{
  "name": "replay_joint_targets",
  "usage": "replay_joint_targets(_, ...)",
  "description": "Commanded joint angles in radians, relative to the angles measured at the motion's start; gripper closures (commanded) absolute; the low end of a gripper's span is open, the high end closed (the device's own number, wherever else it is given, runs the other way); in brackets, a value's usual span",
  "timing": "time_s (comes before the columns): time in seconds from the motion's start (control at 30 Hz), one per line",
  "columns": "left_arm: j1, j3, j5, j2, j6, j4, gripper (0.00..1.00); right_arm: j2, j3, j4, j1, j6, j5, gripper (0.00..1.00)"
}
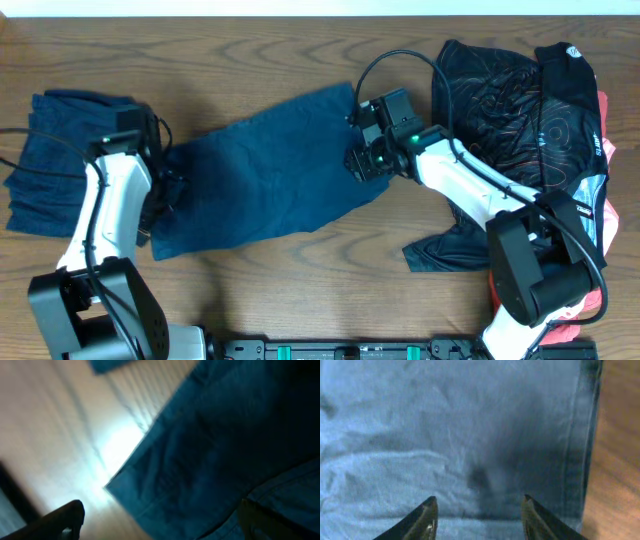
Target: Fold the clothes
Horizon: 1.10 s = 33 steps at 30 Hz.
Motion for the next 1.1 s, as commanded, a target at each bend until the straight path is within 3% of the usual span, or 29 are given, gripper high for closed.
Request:
replay_joint_targets(0.0, 0.003, -0.082, 0.09, -0.008, 0.091, 0.059, 0.02, 0.042, -0.029, -0.021, 0.007, 0.008, 0.03, 0.49)
replay_joint_targets(0.37, 0.003, -0.162, 0.213, -0.008, 0.129, 0.197, 0.02, 0.065, -0.042, -0.188, -0.108, 0.111, 0.345, 0.46)
replay_joint_targets(0.53, 0.003, -0.162, 0.255, -0.008, 0.164, 0.233, 0.02, 0.065, -0.042, -0.23, -0.201, 0.114, 0.345, 0.45)
replay_joint_targets(0.77, -0.024, -0.162, 0.399, -0.006, 0.253, 0.299, 0.02, 0.057, -0.037, -0.239, -0.236, 0.116, 0.292, 0.3)
replay_joint_targets(1.07, -0.079, -0.162, 0.401, 0.084, 0.248, 0.315, 0.02, -0.1, -0.018, -0.238, -0.229, 0.098, 0.26, 0.3)
